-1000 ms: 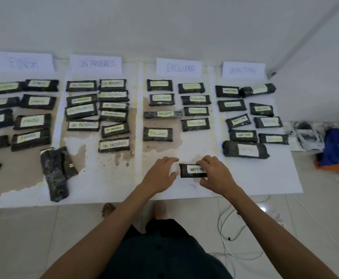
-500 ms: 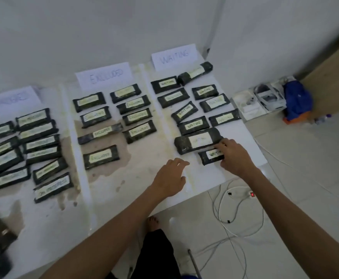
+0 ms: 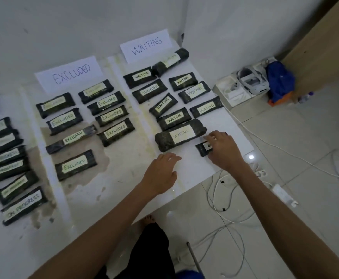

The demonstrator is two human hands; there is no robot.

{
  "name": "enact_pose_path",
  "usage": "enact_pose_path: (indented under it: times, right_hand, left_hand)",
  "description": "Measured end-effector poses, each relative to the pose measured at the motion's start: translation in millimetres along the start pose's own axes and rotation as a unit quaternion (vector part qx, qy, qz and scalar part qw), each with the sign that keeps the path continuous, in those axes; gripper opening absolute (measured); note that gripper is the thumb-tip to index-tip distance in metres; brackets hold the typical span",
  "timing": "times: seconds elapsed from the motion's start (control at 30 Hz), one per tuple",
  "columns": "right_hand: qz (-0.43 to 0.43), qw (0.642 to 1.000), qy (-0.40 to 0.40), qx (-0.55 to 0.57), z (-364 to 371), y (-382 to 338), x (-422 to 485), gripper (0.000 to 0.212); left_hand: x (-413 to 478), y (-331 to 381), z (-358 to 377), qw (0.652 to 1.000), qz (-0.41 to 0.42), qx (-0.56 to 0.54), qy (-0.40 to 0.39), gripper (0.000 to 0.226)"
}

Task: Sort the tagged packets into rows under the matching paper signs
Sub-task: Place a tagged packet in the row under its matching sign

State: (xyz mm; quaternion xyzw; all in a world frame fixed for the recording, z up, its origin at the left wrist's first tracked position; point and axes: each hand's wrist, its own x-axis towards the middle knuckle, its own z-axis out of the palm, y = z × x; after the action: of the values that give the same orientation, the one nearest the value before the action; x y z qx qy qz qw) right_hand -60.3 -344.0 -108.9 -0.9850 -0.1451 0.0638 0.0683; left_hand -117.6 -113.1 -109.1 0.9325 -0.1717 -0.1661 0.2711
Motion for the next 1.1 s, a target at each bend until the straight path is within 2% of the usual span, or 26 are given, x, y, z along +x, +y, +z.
enact_pose_path:
  times: [0.17, 0.4, 0.6, 0.83, 1.0, 1.1]
  right_hand:
    - [-0.026, 0.996, 0.014, 0.086, -10, -87, -18, 0.047]
    - [-0.099, 0.981, -0.048, 0.158, -14, -220, -43, 0.048]
    - [-0.179, 0.964, -0.105, 0.168, -7, -317, -50, 0.047]
    - [-0.255, 0.936, -0.17, 0.17, 6, -423, -56, 0.044]
    - [-0.299, 0.916, -0.219, 0.153, 19, -494, -65, 0.046]
    - [-0.313, 0.908, -0.241, 0.142, 28, -530, -69, 0.047]
  left_hand:
    - [-47, -16, -32, 0.998, -0.019, -0.023, 0.05, 0.044]
    - [-137, -54, -78, 0.986, -0.111, -0.024, 0.12, 0.041]
    - [-219, -96, -103, 0.963, -0.184, -0.046, 0.192, 0.037]
    - [-310, -151, -106, 0.927, -0.275, -0.087, 0.238, 0.04]
    - [-366, -188, -100, 0.89, -0.34, -0.103, 0.287, 0.04]
    - [-395, -212, -91, 0.83, -0.462, -0.071, 0.305, 0.052]
